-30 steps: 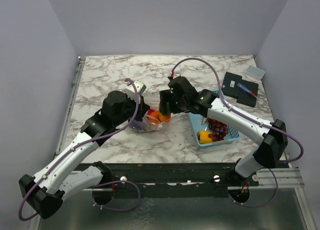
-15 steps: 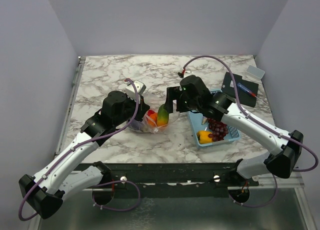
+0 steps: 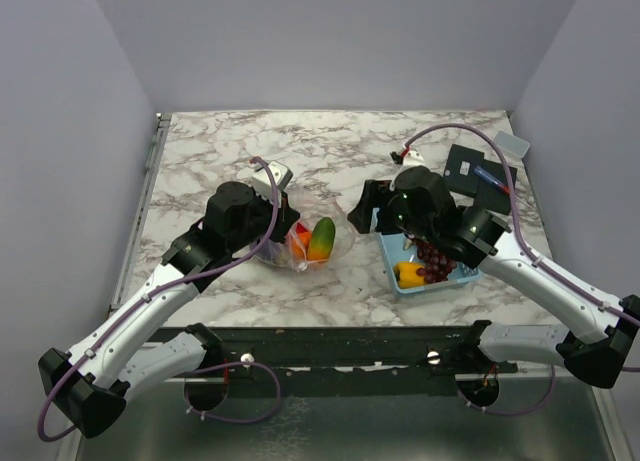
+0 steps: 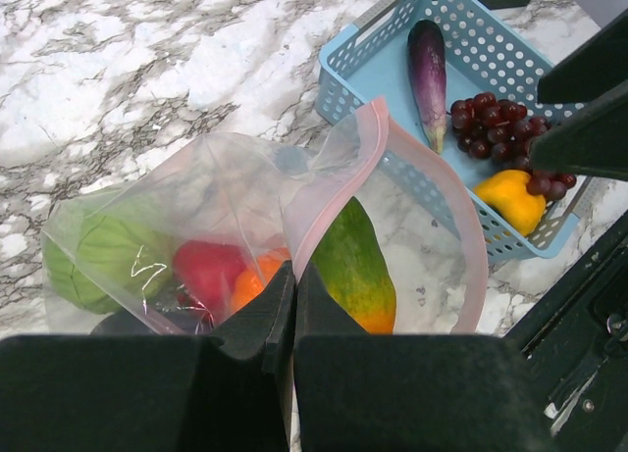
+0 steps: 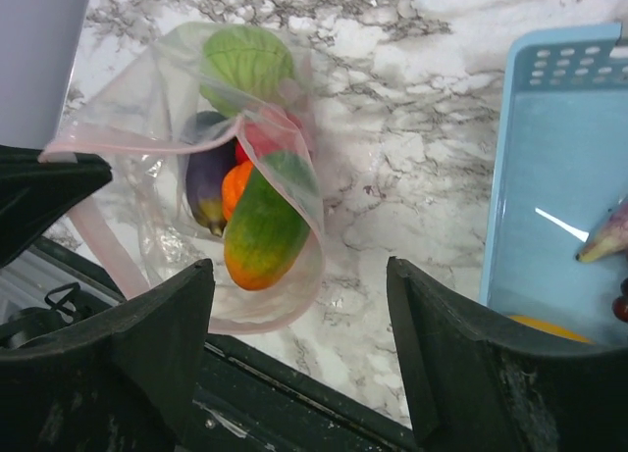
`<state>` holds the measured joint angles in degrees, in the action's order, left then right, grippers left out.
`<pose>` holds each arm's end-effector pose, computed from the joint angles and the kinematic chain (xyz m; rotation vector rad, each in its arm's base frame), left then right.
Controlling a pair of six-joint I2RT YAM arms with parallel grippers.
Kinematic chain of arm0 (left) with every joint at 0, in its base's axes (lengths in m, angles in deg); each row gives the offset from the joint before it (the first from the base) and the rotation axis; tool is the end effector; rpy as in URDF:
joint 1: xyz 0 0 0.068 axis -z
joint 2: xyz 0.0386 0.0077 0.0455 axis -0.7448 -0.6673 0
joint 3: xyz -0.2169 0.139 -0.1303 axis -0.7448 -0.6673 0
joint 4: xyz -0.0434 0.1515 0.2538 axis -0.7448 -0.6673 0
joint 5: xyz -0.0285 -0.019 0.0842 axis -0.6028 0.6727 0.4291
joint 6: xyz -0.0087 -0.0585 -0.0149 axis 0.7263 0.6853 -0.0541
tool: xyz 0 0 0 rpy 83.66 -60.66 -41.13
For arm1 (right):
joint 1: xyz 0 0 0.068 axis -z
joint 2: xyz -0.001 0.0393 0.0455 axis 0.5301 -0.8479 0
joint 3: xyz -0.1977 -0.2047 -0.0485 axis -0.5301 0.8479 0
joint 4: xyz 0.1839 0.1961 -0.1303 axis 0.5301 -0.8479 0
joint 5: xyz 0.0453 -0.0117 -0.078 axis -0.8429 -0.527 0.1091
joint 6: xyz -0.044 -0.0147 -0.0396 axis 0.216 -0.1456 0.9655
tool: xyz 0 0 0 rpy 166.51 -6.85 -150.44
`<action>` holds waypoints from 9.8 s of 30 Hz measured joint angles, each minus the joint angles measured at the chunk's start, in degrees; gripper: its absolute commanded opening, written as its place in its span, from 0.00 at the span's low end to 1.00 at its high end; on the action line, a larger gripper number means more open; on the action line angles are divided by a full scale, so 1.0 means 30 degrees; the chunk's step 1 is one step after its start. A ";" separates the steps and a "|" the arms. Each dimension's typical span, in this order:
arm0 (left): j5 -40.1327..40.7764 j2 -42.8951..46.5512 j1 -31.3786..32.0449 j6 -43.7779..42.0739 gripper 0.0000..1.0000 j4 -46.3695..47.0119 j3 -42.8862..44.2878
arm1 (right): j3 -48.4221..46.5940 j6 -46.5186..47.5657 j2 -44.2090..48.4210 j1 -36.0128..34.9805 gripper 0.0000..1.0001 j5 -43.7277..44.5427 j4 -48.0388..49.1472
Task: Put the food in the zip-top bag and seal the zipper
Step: Place the fake fruit in the zipper food storage bag, then adjust the zipper food storage bag at the center of the board, then pick up the fake fruit from the bin, then place the fake fruit in the zipper food storage bag.
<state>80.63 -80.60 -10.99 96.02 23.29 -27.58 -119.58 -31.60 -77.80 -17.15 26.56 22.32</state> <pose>0.1950 -0.1537 0.3513 0.5373 1.9032 -0.6417 0.2007 0.2167 0.3861 -0.1515 2.1752 0.6165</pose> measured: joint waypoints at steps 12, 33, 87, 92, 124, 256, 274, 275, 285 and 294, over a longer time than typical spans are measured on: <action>0.0007 -0.0051 0.0000 0.0000 0.00 0.0007 0.0000 | 0.4240 -0.2586 0.0860 0.0000 0.62 -0.0408 0.2127; 0.0051 0.0131 0.0000 0.0022 0.00 -0.0007 0.0000 | 0.4707 -0.4277 -0.1239 0.0000 0.00 -0.2011 0.5107; 0.0262 -0.0073 0.0000 0.3089 0.00 -0.2696 0.3752 | -0.2878 0.0685 -0.0539 0.0000 0.01 -0.1508 0.0801; 0.0204 0.0328 0.0000 0.3118 0.00 -0.2339 0.4364 | -0.2433 0.0678 0.0182 0.0000 0.01 -0.1013 0.1202; 0.2747 0.0386 0.0000 0.3439 0.00 -0.2331 0.1698 | -0.0131 -0.0131 -0.1064 0.0000 0.01 -0.0860 0.2943; 0.3111 0.1231 -0.0408 0.0925 0.00 0.0000 0.0612 | 0.7410 -0.1763 0.1319 0.7890 0.01 0.4065 -0.1741; 0.2987 0.1231 -0.0583 0.0933 0.00 0.0000 0.0612 | 0.3264 0.0058 0.3628 0.7890 0.01 0.1778 -0.1923; 0.2980 0.1231 -0.0612 0.0933 0.00 0.0000 0.0612 | 0.3140 0.0233 0.3759 0.7890 0.01 0.1392 -0.1719; 0.2856 0.1224 -0.0758 0.0933 0.00 0.0000 0.0605 | 0.0933 0.1042 0.4342 0.7890 0.01 -0.3031 0.0335; 0.2572 0.1195 -0.0991 0.0933 0.00 0.0007 0.0605 | 0.0423 0.1027 0.4495 0.7883 0.01 -0.7206 0.3745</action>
<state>88.35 -77.01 -13.97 98.82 23.32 -25.77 -118.31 -28.52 -64.32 6.50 4.95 33.56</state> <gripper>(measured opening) 0.005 0.063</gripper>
